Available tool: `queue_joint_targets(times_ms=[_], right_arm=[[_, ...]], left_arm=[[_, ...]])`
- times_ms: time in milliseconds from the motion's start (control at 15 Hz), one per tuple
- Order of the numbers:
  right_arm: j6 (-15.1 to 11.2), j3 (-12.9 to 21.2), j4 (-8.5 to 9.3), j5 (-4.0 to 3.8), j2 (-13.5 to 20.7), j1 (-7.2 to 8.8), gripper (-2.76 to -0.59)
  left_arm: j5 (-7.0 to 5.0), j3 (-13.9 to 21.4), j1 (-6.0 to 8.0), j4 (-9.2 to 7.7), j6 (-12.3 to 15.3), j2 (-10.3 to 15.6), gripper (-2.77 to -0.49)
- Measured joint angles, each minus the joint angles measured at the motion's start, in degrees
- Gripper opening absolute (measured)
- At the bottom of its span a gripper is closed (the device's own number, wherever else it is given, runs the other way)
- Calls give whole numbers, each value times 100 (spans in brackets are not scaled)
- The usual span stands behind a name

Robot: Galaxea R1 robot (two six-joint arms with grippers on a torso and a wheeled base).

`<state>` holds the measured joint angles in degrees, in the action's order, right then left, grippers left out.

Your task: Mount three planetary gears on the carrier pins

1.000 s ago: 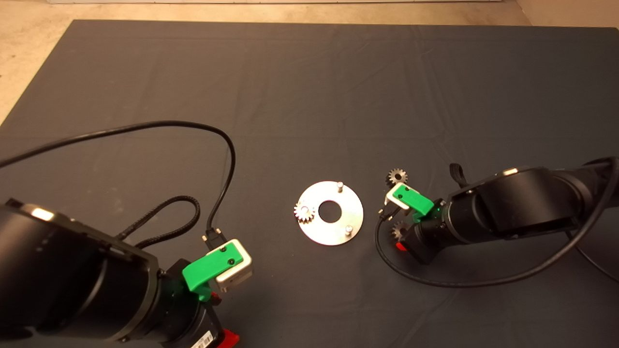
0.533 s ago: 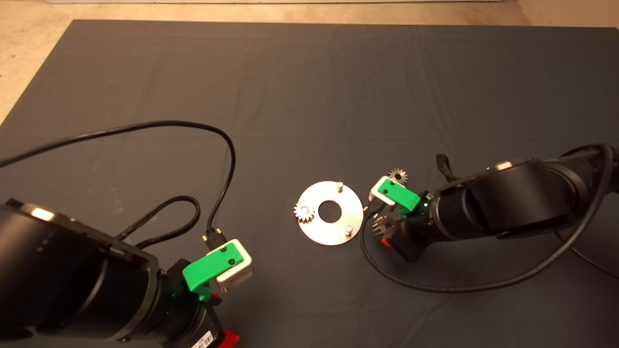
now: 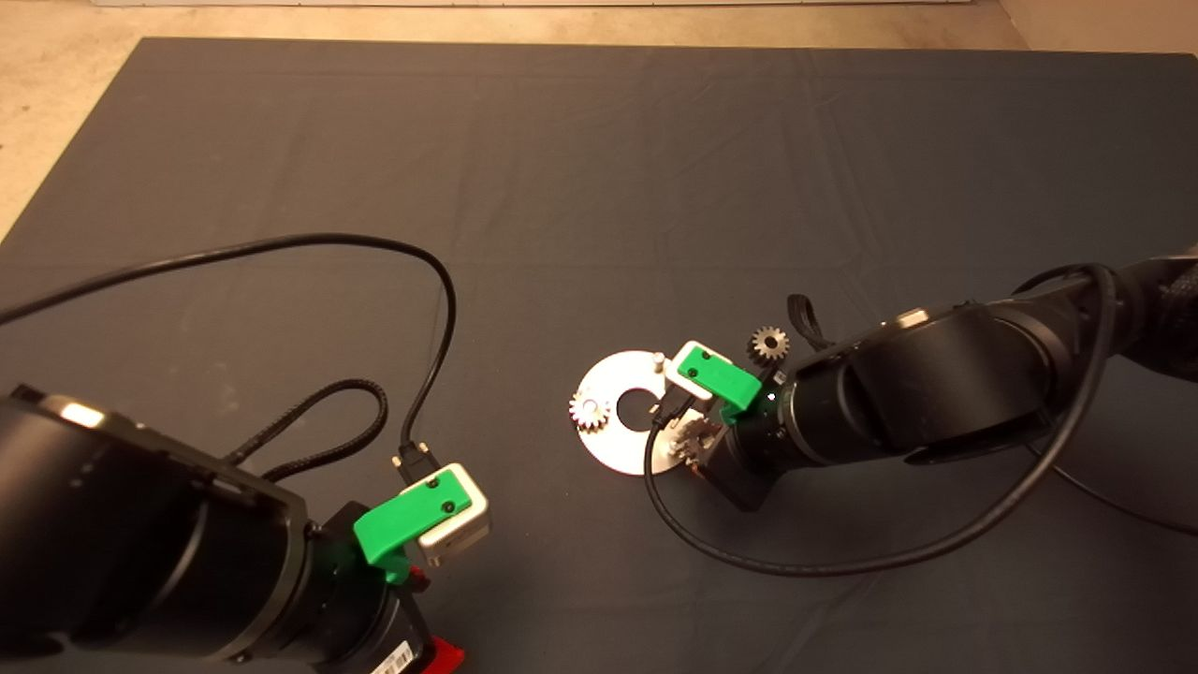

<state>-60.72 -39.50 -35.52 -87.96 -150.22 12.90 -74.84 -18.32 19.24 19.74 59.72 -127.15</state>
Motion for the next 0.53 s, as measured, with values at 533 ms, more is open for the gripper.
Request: queue_joint_targets(times_ms=[533], right_arm=[[4, -276, 27, -13, -157, -1, -247]], left_arm=[[4, 0, 0, 0, 0, 2, -193]])
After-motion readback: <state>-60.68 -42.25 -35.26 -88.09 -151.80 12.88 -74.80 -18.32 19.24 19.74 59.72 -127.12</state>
